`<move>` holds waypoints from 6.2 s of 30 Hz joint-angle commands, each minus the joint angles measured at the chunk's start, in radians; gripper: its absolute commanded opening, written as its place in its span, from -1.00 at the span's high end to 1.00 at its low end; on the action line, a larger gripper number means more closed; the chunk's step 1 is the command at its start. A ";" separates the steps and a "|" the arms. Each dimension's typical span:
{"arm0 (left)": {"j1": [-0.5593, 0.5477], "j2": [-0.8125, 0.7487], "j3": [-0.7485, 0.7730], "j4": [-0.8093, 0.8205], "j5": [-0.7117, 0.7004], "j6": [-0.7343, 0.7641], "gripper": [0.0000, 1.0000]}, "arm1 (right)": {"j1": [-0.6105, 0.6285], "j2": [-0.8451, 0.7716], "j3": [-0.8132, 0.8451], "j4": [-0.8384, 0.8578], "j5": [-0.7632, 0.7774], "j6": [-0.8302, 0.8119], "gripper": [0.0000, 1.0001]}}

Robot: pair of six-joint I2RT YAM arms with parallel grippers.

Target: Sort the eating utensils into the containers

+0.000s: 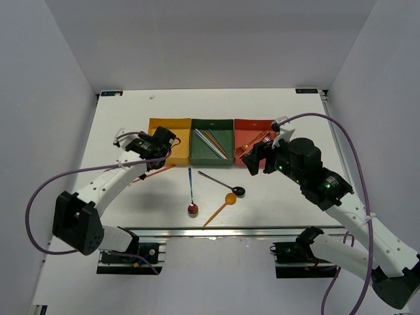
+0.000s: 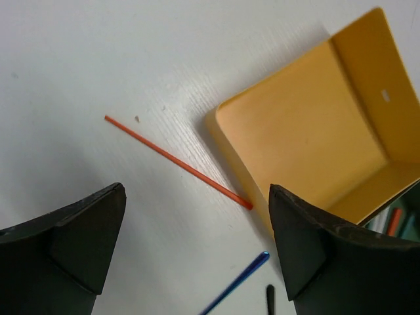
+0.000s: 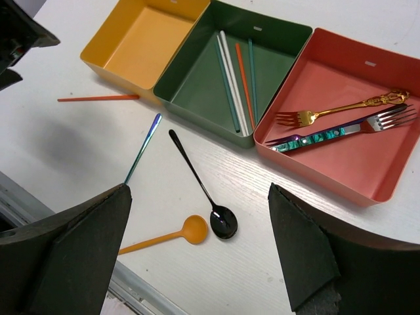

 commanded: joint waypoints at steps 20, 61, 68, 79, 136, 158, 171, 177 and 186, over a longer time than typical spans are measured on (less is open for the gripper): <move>0.040 0.074 -0.200 0.059 0.250 -0.756 -0.74 | 0.004 -0.011 0.002 0.034 -0.056 -0.030 -0.79; 0.178 -0.049 -0.138 0.441 0.505 0.713 -0.79 | 0.004 -0.037 -0.015 0.053 -0.073 -0.062 -0.79; 0.171 0.118 -0.069 0.335 0.823 1.252 -0.96 | 0.004 -0.040 -0.014 0.060 -0.083 -0.065 -0.79; 0.091 -0.101 -0.250 0.599 0.738 1.667 -0.96 | 0.004 -0.075 -0.027 0.060 -0.132 -0.088 -0.79; 0.175 0.227 -0.257 0.604 1.020 1.809 -0.78 | 0.004 -0.109 -0.040 0.073 -0.216 -0.088 -0.79; 0.074 0.184 -0.347 0.561 0.986 1.673 -0.11 | 0.004 -0.120 -0.021 0.072 -0.211 -0.082 -0.79; 0.065 0.218 -0.323 0.538 1.023 1.680 0.71 | 0.004 -0.124 -0.015 0.070 -0.199 -0.078 -0.79; 0.010 0.171 -0.309 0.494 0.984 1.682 1.00 | 0.004 -0.118 -0.011 0.070 -0.190 -0.074 -0.79; -0.052 0.080 -0.180 0.342 1.015 1.660 1.00 | 0.004 -0.090 0.038 0.049 -0.169 -0.062 -0.79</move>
